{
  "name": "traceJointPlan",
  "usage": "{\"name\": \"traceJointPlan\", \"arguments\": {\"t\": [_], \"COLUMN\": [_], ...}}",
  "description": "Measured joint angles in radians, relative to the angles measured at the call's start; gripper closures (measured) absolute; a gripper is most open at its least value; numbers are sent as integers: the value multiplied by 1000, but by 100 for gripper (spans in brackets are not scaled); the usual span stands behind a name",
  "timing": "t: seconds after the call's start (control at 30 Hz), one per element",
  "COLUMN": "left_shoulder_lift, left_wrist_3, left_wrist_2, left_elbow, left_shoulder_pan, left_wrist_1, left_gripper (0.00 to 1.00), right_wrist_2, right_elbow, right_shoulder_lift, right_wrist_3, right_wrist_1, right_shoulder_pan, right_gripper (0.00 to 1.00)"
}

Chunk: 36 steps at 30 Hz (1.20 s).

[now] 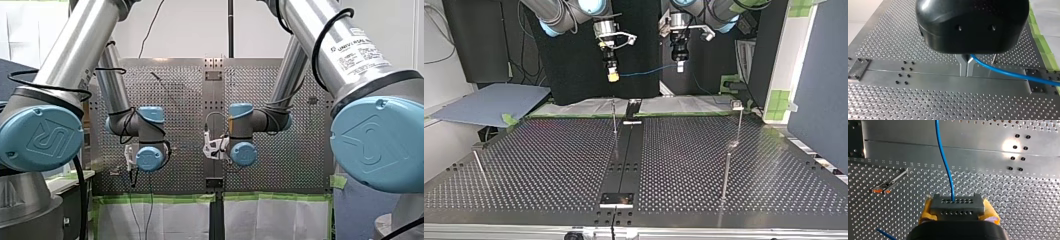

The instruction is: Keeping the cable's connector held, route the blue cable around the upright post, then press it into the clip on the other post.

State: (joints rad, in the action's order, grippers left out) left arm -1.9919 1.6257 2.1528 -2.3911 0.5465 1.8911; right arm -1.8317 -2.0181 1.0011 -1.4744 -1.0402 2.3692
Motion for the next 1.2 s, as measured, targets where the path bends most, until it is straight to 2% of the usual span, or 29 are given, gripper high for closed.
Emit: {"name": "traceJointPlan", "arguments": {"t": [0.27, 0.93, 1.2], "left_shoulder_lift": [-24, -26, -26], "left_wrist_3": [-4, -4, -4], "left_wrist_2": [-4, -5, -5], "left_elbow": [-3, -3, -3], "left_shoulder_pan": [-11, -12, -12], "left_wrist_1": [20, 22, 22], "left_gripper": [100, 100, 100], "right_wrist_2": [0, -1, -3], "right_elbow": [0, 2, 7], "right_shoulder_lift": [0, -3, -72], "right_wrist_3": [3, 6, 15], "right_wrist_1": [0, 3, 72], "right_shoulder_pan": [-1, -3, -4], "right_gripper": [100, 100, 100]}}
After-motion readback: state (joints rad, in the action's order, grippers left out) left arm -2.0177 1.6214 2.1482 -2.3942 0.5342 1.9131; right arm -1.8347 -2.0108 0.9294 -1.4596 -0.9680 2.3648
